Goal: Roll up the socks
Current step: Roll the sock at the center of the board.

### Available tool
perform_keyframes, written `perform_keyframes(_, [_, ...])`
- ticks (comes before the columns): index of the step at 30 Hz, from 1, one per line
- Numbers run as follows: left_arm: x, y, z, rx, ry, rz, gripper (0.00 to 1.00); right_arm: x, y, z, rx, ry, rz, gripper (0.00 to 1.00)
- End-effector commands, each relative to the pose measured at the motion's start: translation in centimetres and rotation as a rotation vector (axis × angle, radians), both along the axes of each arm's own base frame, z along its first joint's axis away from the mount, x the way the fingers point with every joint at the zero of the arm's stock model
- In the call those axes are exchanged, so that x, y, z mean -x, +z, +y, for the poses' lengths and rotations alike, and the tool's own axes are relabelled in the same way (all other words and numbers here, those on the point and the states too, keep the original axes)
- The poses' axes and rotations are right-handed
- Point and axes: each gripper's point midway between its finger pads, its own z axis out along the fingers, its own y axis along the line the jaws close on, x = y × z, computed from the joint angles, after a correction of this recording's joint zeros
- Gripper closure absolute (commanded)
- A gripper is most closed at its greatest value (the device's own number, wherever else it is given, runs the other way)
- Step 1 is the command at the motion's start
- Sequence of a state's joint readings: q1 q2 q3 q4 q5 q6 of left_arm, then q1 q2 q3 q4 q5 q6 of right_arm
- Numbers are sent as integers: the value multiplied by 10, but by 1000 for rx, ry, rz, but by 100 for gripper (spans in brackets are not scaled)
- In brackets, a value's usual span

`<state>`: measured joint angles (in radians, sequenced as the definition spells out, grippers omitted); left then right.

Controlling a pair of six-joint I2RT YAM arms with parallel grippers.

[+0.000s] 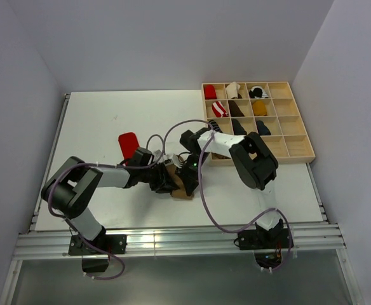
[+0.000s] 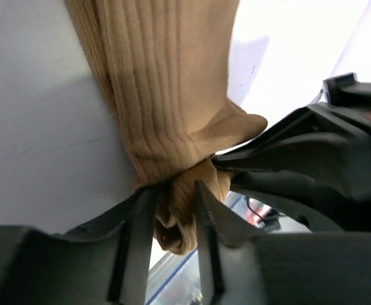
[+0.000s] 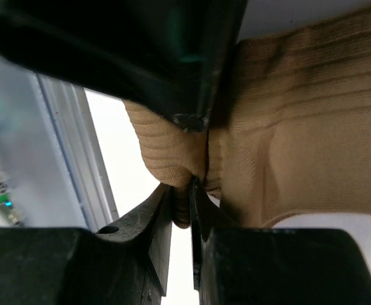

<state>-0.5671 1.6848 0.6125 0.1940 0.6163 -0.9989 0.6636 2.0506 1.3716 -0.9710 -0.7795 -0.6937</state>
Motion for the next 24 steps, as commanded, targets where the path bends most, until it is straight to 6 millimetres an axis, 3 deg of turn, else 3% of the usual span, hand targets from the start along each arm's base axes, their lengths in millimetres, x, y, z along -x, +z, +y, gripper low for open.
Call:
perform_keyframes(1, [-10, -13, 23, -146, 42, -121, 62, 1, -2, -7, 51, -4, 74, 80])
perform_keyframes(11, [-25, 18, 42, -173, 103, -365, 59, -4, -10, -9, 142, -28, 147, 80])
perform_keyframes(14, [-27, 36, 44, -130, 117, -457, 58, -6, -9, -8, 154, -37, 158, 80])
perform_keyframes(19, [-27, 74, 36, -75, 79, -662, 55, -9, -8, -5, 172, -48, 182, 80])
perform_keyframes(24, [-26, 89, 13, -106, -4, -793, 53, -14, -9, 0, 186, -64, 187, 79])
